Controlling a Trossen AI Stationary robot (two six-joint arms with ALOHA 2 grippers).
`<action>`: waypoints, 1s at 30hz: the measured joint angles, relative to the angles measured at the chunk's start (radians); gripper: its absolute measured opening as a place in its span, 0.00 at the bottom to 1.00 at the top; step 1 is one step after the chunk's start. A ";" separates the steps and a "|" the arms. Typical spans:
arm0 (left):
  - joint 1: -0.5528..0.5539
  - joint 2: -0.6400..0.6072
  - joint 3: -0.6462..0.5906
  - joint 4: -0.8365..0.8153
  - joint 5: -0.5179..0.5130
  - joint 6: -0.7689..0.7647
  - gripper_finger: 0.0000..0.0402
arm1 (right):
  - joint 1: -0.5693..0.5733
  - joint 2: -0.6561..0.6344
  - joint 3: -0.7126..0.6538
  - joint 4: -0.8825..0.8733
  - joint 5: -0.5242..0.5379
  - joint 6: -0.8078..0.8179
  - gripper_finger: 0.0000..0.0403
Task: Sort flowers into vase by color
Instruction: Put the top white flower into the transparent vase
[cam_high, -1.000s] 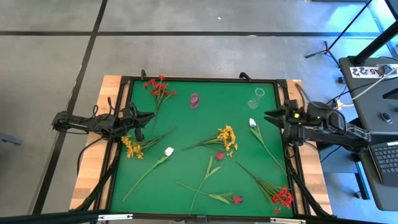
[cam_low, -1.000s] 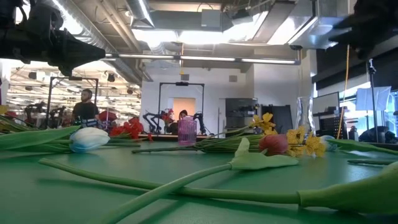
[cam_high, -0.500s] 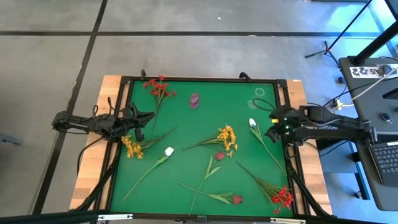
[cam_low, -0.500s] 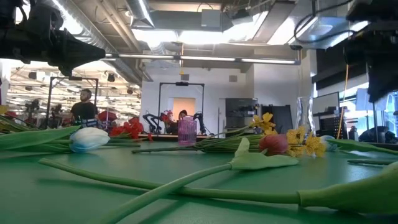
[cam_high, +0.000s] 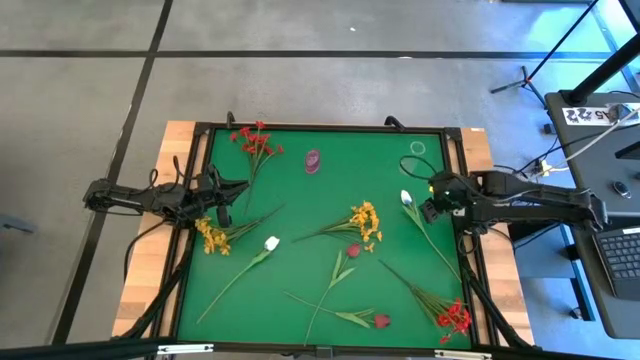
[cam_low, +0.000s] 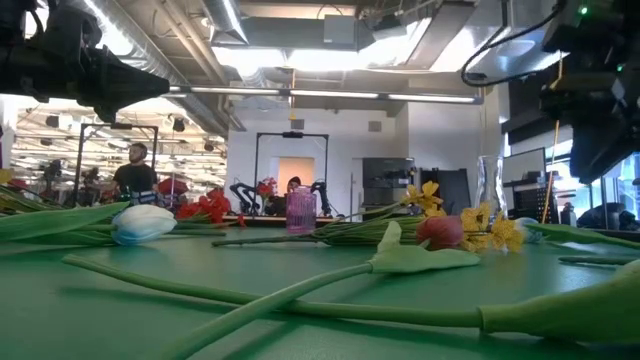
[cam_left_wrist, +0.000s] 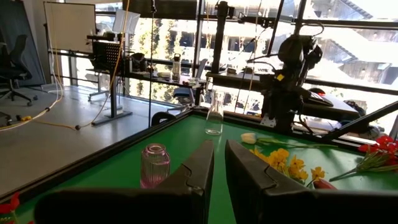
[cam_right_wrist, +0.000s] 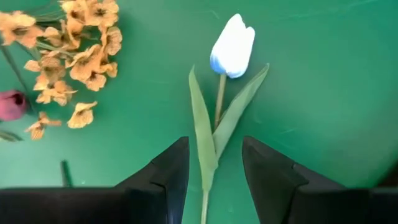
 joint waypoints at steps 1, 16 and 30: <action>0.000 0.000 0.000 0.000 0.000 0.000 0.10 | 0.000 -0.002 -0.022 0.022 -0.013 0.007 0.37; 0.000 0.000 0.000 0.000 0.000 0.000 0.10 | 0.211 -0.167 -0.146 0.174 -0.012 0.193 0.37; 0.000 0.000 0.000 0.000 0.000 0.000 0.10 | 0.446 -0.097 -0.146 0.194 0.084 0.349 0.37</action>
